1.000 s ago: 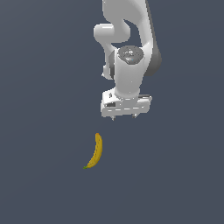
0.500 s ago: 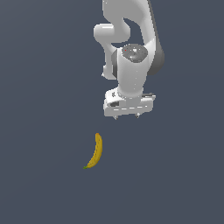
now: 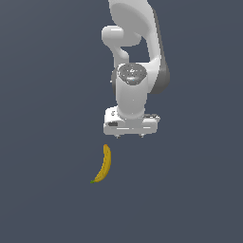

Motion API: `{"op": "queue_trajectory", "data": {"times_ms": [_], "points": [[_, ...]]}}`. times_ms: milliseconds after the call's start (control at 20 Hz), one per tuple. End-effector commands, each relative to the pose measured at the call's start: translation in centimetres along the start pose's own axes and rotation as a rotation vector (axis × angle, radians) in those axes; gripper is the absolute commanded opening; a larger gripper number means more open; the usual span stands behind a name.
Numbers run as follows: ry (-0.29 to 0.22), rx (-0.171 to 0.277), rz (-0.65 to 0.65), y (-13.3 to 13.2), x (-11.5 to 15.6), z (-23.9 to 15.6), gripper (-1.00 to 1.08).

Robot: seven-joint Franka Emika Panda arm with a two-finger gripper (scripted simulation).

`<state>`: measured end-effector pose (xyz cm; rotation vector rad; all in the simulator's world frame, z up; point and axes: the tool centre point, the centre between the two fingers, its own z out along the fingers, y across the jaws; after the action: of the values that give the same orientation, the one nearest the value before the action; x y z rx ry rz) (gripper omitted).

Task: Pick up the object and move it to a goal position.

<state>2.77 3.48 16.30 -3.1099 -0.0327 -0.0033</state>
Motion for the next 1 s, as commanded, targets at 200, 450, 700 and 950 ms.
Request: {"op": "queue_trajectory", "data": {"times_ms": [200, 450, 700, 950], "points": [[0.000, -0.007, 0.118, 4.7, 3.0, 3.3, 1.00], [0.001, -0.017, 0.201, 8.3, 4.7, 6.0, 1.00], [0.002, -0.026, 0.255, 10.7, 5.6, 7.9, 1.00], [0.002, -0.031, 0.282, 12.0, 6.0, 8.9, 1.00]]}}
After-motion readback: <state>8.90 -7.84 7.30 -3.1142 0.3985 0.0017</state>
